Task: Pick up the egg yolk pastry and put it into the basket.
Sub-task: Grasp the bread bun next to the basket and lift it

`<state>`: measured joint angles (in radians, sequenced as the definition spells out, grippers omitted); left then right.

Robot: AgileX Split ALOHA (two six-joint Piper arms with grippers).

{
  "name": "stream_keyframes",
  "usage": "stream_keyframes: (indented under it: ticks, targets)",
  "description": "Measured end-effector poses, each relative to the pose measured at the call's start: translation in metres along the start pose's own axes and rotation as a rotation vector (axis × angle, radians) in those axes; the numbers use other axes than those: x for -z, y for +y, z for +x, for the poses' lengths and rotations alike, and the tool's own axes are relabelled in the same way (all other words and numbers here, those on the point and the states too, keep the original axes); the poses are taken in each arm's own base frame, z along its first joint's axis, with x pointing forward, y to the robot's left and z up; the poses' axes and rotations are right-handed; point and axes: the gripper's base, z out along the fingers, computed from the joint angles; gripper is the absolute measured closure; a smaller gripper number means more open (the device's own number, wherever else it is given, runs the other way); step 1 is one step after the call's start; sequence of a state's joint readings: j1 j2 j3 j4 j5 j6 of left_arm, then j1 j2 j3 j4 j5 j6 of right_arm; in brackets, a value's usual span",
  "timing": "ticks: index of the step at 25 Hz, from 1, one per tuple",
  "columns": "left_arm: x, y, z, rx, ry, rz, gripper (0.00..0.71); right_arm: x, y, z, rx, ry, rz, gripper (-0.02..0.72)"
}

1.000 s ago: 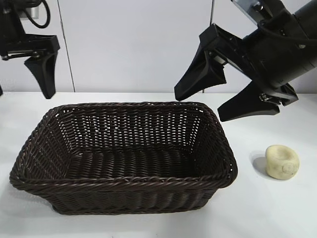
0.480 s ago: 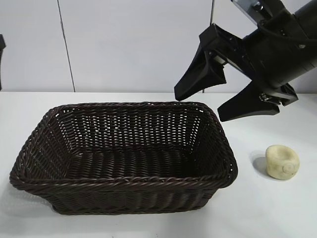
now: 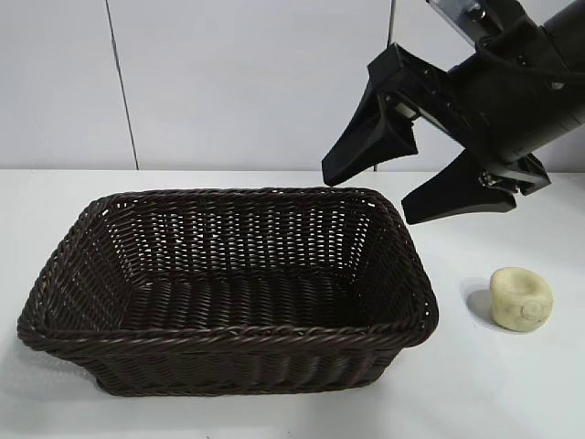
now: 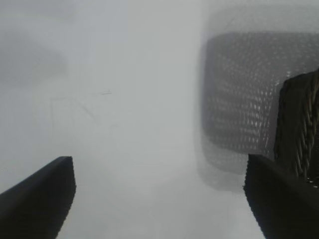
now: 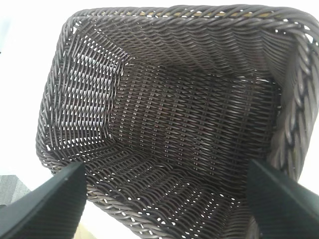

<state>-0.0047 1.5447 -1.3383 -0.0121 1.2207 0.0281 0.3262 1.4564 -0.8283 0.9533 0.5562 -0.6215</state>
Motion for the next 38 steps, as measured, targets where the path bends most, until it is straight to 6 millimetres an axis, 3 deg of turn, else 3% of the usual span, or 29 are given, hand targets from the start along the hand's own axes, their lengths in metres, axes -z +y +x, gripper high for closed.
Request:
stream_keyframes:
  ticks: [5,12,16,23,27,30,38]
  targets:
    - [0.031,-0.001,0.055,-0.003,-0.056,-0.004,0.045,0.000,0.000,0.000,0.000,0.000,0.000,0.080]
    - [0.056,-0.004,0.140,-0.005,-0.170,-0.007,0.045,0.000,0.000,0.000,0.000,0.000,0.000,0.080]
    - [0.057,-0.005,0.183,-0.006,-0.237,-0.009,0.046,0.000,0.000,0.000,0.000,0.000,0.000,0.080]
    - [0.037,-0.006,0.248,-0.008,-0.332,-0.011,0.046,0.000,0.000,0.000,0.000,0.000,0.000,0.080]
    - [0.022,-0.006,0.270,-0.008,-0.375,-0.013,0.046,0.000,0.000,0.000,0.000,0.000,0.000,0.080]
    - [0.025,-0.007,0.279,-0.009,-0.450,-0.016,0.046,0.000,0.000,0.000,-0.001,0.000,0.000,0.080]
    - [0.024,-0.007,0.281,-0.008,-0.547,-0.011,0.046,0.000,0.000,0.000,-0.001,0.000,-0.001,0.080]
